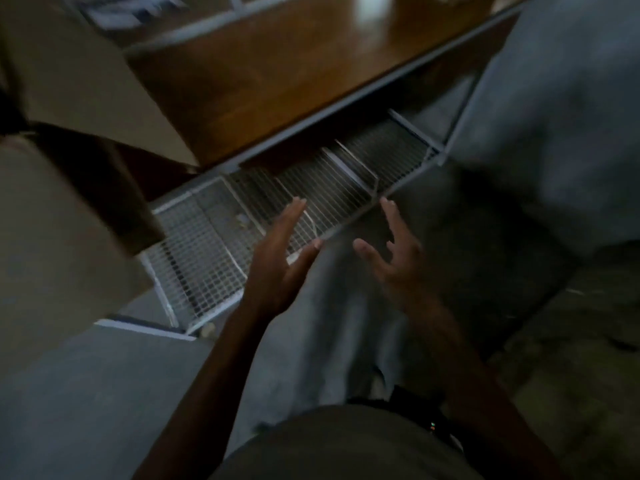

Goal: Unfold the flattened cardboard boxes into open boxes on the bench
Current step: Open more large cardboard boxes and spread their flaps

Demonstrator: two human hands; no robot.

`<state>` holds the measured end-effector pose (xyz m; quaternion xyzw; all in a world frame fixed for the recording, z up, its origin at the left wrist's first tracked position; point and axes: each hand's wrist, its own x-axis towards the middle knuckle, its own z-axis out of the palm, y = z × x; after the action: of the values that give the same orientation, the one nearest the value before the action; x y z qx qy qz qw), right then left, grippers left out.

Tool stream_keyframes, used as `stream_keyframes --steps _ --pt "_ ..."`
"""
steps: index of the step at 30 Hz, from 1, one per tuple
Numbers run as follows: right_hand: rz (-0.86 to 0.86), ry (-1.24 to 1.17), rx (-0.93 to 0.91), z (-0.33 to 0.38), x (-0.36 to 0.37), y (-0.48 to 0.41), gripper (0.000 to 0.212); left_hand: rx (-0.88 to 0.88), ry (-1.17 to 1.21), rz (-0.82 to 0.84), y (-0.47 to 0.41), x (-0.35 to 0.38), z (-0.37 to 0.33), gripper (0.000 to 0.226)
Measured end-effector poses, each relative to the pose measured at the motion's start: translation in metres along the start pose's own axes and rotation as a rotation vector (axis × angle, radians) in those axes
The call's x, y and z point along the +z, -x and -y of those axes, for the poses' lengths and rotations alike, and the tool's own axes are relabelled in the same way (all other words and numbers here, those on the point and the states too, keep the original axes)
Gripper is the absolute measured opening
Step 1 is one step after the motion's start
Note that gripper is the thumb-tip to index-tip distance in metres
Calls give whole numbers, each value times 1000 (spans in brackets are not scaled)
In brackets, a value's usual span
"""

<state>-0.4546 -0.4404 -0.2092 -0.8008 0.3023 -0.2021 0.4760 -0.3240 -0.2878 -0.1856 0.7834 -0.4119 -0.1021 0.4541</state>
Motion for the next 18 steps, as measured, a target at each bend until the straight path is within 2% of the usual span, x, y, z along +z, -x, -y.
stream_keyframes --steps 4,9,14,18 --pt "-25 53 60 -49 -50 -3 85 27 21 93 -36 66 -20 67" --pt "-95 57 94 -79 -102 -33 84 39 27 194 -78 126 -32 64" --pt "-172 89 89 -105 -146 -92 81 85 59 239 -143 172 -37 64" --pt "-244 105 82 -130 -176 -168 84 148 64 259 -228 213 -40 67"
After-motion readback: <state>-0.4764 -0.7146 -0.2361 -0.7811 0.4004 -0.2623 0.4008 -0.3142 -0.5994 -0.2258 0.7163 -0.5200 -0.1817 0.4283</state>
